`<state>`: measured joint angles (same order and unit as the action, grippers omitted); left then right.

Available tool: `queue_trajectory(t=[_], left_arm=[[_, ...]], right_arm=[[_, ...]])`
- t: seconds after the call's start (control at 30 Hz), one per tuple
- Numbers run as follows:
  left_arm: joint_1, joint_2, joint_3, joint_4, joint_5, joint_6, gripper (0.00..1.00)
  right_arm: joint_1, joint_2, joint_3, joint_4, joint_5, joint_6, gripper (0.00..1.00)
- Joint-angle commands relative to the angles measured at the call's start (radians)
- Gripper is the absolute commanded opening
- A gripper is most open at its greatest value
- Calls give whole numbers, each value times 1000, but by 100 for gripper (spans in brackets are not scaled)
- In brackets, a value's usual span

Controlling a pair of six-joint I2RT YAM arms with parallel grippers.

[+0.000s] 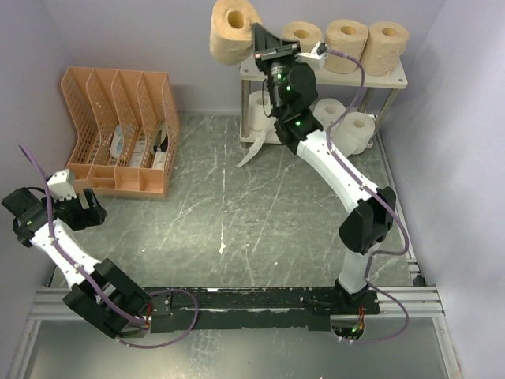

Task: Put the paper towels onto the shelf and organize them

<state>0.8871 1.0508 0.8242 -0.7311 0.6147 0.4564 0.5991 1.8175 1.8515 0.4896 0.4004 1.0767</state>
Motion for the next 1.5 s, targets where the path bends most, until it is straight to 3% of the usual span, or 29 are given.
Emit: queue_trajectory(t=[0.0,0.43,0.73,0.93,0.97,1.07,1.1,1.2,1.3,1.47], left_arm=[[10,-1,36,11,14,-1,94],[10,-4,35,11,16,1,94],[10,4,39,4,25,8,94],[10,12,40,1,25,10,94],[10,12,40,2,25,10,94],[9,11,40,2,25,10,94],[10,12,40,2,25,10,94],[10,12,41,2,26,10,94],[10,9,41,-4,37,19,94],[16,-3,38,-2,37,20,94]], right_arm=[[-27,72,167,-163,150,-52,0],[-91,303,523,-317,228,-123,0],[-150,342,517,-297,265,-161,0],[-189,364,523,-276,235,-128,23],[-196,373,527,-265,227,-126,32],[-226,423,577,-274,150,-88,92],[-236,436,601,-285,127,-70,99],[-250,432,600,-252,35,-72,100],[-234,352,491,-185,-68,-127,100],[-115,19,-58,86,-165,-201,100]])
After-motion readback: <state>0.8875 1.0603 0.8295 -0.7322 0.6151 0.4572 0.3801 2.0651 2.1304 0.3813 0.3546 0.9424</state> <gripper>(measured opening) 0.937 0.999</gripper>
